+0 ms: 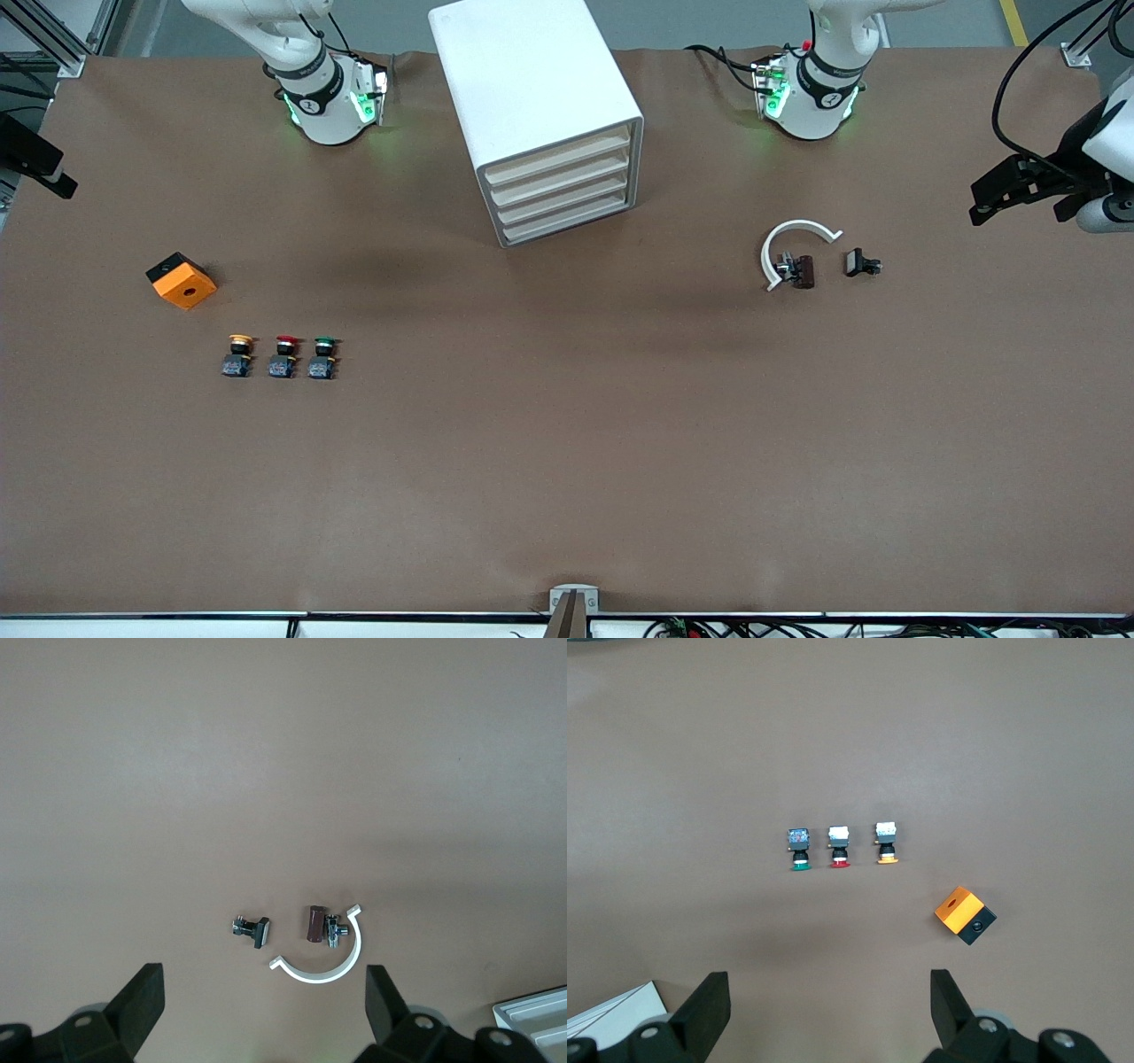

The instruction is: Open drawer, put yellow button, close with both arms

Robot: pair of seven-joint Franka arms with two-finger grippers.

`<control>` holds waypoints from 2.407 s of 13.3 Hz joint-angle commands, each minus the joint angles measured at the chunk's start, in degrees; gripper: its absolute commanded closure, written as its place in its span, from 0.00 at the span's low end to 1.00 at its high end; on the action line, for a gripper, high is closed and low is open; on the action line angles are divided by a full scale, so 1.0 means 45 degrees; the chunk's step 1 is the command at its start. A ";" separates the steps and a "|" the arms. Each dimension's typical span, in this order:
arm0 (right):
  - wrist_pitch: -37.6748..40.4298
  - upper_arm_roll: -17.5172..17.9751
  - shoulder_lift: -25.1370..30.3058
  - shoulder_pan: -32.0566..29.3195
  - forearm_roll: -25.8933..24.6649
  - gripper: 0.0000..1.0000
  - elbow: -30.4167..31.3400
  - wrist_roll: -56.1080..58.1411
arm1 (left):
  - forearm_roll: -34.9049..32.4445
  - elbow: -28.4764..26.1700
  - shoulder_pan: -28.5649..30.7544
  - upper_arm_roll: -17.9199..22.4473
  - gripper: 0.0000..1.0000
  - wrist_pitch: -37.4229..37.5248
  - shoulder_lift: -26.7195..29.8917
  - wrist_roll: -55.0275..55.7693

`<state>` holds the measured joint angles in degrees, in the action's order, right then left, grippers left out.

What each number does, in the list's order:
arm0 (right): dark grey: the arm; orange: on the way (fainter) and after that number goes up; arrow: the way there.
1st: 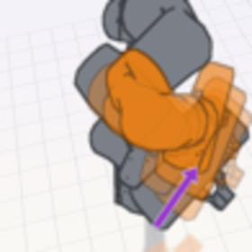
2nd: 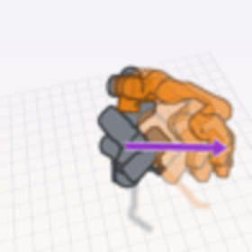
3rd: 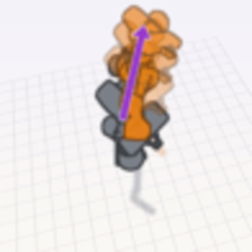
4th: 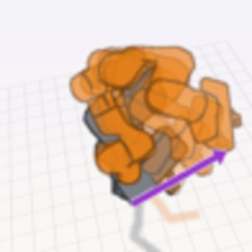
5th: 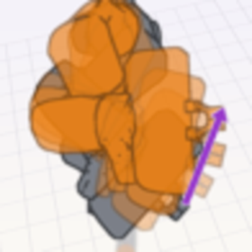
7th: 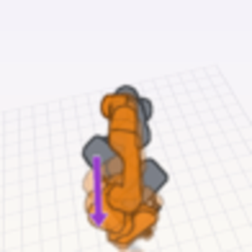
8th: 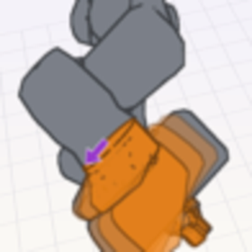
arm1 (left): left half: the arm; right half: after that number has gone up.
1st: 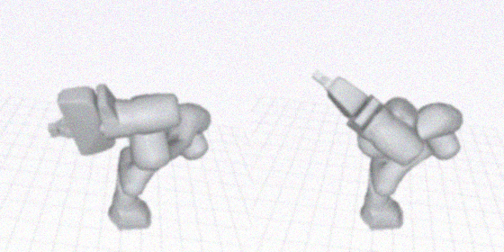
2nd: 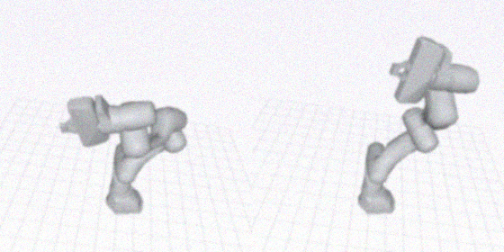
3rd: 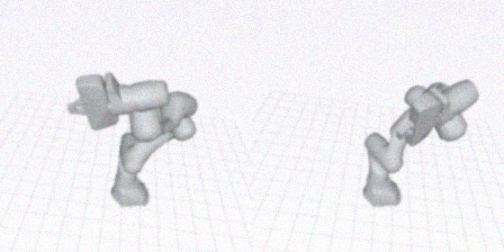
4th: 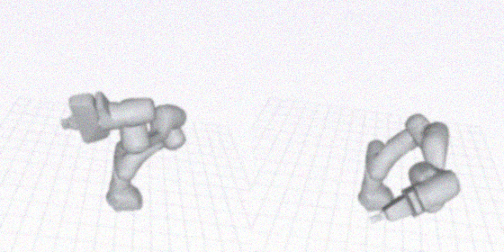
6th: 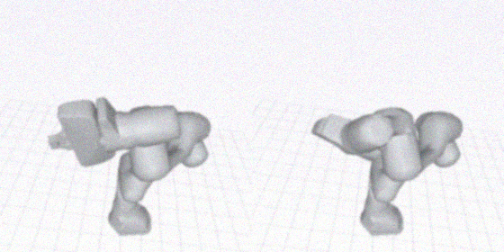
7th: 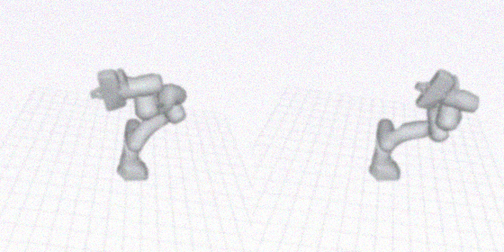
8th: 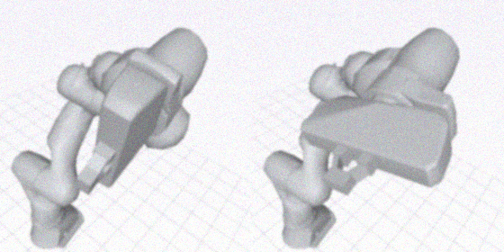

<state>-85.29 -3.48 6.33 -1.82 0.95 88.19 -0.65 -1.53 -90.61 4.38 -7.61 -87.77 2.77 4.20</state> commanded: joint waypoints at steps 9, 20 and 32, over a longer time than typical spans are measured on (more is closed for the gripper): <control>0.0027 0.0071 0.0020 -0.0221 0.0082 0.00 -0.0048 0.0046 | -0.0109 0.0351 -0.0016 -0.0008 0.00 0.0013 -0.0302 -0.0035; 0.0105 -0.0027 -0.1737 -0.0455 0.0395 0.00 -0.0223 0.0103 | -0.0031 0.1288 -0.0620 -0.0690 0.00 -0.0667 -0.2898 -0.0016; -0.3419 -0.0027 -0.5328 -0.1995 -0.0465 0.00 0.0553 0.2070 | 0.2660 0.1269 -0.2415 -0.0809 0.00 -0.2836 -0.4752 0.4877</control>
<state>-94.93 -4.34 -12.90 -6.86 -0.73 89.65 3.66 7.60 -86.17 -4.61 -11.18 -98.93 -16.22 19.99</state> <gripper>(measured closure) 0.000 0.000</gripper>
